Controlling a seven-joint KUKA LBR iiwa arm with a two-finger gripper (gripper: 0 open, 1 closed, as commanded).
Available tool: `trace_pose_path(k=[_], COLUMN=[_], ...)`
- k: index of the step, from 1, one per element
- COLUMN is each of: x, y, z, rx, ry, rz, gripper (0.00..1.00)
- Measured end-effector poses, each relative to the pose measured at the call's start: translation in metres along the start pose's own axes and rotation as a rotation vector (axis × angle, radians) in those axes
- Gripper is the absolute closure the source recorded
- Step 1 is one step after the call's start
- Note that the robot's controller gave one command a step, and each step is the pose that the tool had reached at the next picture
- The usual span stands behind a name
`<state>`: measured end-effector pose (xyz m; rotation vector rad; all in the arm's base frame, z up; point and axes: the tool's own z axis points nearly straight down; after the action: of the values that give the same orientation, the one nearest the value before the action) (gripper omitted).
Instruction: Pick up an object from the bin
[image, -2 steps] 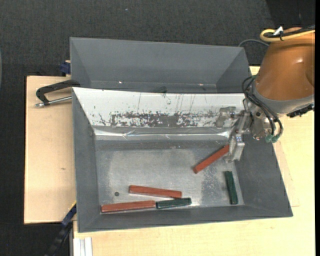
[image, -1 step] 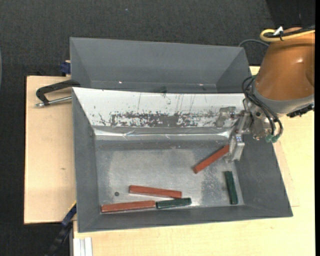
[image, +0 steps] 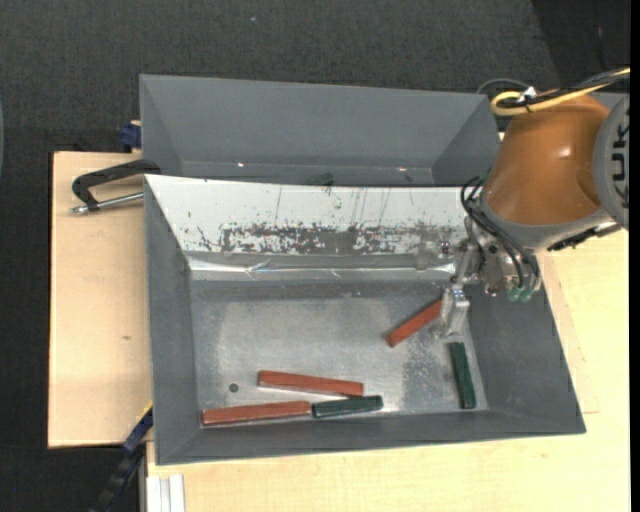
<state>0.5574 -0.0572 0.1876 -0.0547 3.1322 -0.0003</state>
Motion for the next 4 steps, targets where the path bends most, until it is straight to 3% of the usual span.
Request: trace_pose_path(k=[1, 2, 3, 4], x=[0.030, 0.030, 0.046, 0.044], y=[0.006, 0.006, 0.023, 0.020], z=[0.098, 0.098, 0.045, 0.022], rx=[-0.001, -0.001, -0.001, 0.000], ry=[0.006, 0.006, 0.011, -0.002], rz=[0.095, 0.095, 0.066, 0.069], gripper=[1.00, 1.00, 1.00, 1.00])
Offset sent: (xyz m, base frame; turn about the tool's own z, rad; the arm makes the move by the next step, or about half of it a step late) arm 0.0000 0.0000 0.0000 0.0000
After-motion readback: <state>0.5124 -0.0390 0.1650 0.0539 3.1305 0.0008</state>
